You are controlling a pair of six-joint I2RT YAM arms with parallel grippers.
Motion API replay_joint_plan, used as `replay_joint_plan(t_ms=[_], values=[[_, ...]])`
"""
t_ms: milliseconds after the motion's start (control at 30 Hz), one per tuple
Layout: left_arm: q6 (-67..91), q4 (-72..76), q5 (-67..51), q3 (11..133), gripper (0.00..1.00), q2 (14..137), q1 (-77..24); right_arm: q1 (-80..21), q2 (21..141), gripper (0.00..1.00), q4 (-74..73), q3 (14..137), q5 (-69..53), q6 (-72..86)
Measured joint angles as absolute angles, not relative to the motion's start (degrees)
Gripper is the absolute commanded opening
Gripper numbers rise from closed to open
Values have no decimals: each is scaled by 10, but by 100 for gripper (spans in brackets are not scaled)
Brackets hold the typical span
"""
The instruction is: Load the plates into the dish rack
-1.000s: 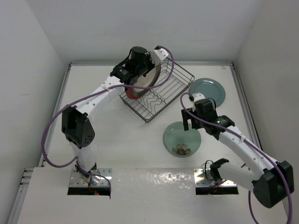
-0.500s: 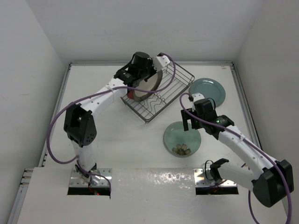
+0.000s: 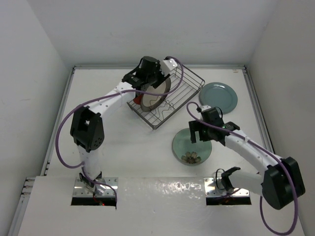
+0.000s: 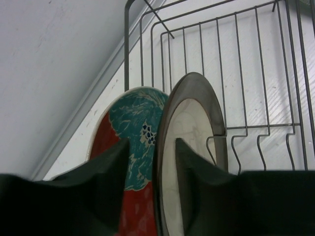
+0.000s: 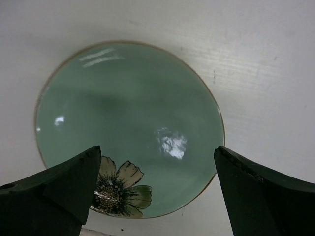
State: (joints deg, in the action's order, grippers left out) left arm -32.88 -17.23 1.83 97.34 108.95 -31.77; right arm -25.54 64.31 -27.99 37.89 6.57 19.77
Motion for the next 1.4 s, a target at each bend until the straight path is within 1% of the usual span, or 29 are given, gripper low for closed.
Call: replay_joint_plan(t_ms=[67, 133, 167, 200, 233, 267, 300, 333, 400, 433, 467, 567, 600, 667, 700, 767, 867, 900, 933, 967, 1067, 1200, 1267, 1400], values=[[-322, -171, 27, 973, 50, 1089, -317, -244, 659, 94, -273, 352, 51, 212], [-317, -170, 36, 973, 53, 1089, -317, -232, 675, 94, -277, 335, 44, 223], [-314, -170, 41, 973, 58, 1089, -317, -227, 684, 94, -281, 332, 44, 227], [-312, -171, 43, 974, 60, 1089, -317, -225, 691, 94, -284, 333, 45, 230], [-310, -173, 47, 975, 63, 1089, -317, -225, 697, 94, -288, 334, 47, 230], [-307, -177, 49, 979, 70, 1089, -317, -225, 701, 94, -293, 339, 51, 232], [-303, -184, 51, 986, 74, 1090, -317, -225, 702, 94, -300, 345, 60, 232], [-297, -193, 51, 995, 76, 1090, -317, -224, 703, 93, -308, 354, 69, 232], [-289, -207, 53, 1021, 79, 1090, -316, -215, 703, 90, -316, 369, 82, 233], [-285, -217, 53, 1040, 84, 1090, -316, -204, 705, 88, -317, 374, 86, 234], [-281, -224, 53, 1059, 87, 1090, -316, -191, 708, 86, -318, 376, 84, 236], [-267, -235, 50, 1111, 88, 1090, -316, -146, 729, 83, -322, 367, 76, 240], [-262, -242, 46, 1126, 87, 1090, -315, -135, 738, 77, -321, 357, 65, 239], [-252, -256, 30, 1145, 87, 1089, -315, -130, 752, 70, -313, 333, 37, 234], [-248, -263, 19, 1150, 86, 1088, -315, -130, 758, 64, -306, 319, 15, 231], [-241, -282, -8, 1151, 85, 1084, -315, -129, 760, 59, -292, 306, -35, 229], [-236, -315, -58, 1151, 82, 1079, -315, -127, 760, 37, -268, 300, -65, 218], [-235, -327, -74, 1151, 81, 1079, -315, -125, 760, 28, -255, 296, -81, 216], [-235, -338, -90, 1150, 80, 1077, -315, -125, 761, 9, -238, 292, -100, 218], [-235, -346, -102, 1150, 80, 1075, -315, -125, 762, 0, -222, 289, -121, 217], [-237, -362, -147, 1124, 78, 1057, -315, -126, 765, 0, -190, 282, -170, 220], [-249, -388, -209, 1087, 78, 1037, -322, -129, 761, 0, -192, 281, -193, 191], [-268, -404, -244, 1077, 79, 1036, -326, -129, 738, 0, -207, 282, -203, 168], [-308, -427, -302, 1031, 82, 1035, -355, -142, 649, 0, -230, 305, -221, 126]])
